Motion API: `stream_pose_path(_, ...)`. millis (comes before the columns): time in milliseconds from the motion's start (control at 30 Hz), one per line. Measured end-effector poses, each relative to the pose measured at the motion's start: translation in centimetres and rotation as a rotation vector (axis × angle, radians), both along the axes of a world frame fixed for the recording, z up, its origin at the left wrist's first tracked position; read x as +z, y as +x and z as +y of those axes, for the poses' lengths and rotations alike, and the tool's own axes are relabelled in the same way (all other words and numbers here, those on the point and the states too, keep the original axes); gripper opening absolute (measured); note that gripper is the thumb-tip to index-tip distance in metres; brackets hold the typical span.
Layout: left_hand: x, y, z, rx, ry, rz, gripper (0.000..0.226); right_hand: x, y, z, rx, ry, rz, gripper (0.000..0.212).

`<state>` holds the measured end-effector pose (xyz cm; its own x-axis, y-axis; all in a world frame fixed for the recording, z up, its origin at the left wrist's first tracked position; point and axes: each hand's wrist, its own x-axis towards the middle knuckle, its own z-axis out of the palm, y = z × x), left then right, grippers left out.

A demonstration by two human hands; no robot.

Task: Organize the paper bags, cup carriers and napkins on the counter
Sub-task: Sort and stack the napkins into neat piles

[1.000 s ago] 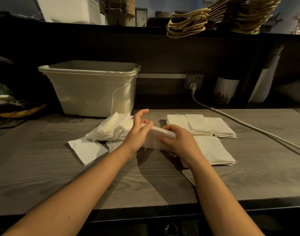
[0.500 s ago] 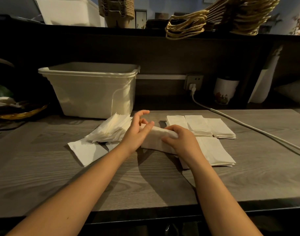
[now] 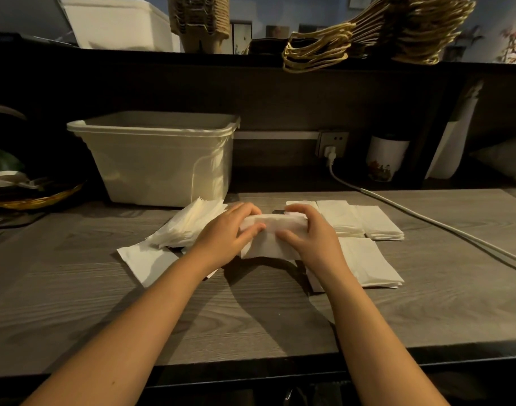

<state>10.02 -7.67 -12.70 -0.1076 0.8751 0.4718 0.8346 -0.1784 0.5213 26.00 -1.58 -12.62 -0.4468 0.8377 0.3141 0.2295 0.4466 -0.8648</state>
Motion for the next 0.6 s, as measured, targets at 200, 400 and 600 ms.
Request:
stream_pose_path(200, 0.6, 1.2, -0.4, -0.022, 0.05, -0.491, 0.005, 0.8, 0.1, 0.1, 0.156, -0.539, 0.372, 0.03)
stream_pose_path(400, 0.3, 1.9, -0.2, -0.03, 0.084, -0.497, 0.009, 0.5, -0.2, -0.2, 0.232, -0.899, 0.585, 0.02)
stream_pose_path(600, 0.3, 2.4, -0.5, -0.074, -0.099, -0.341, 0.04, 0.4, -0.2, 0.2, 0.224, -0.778, 0.658, 0.01)
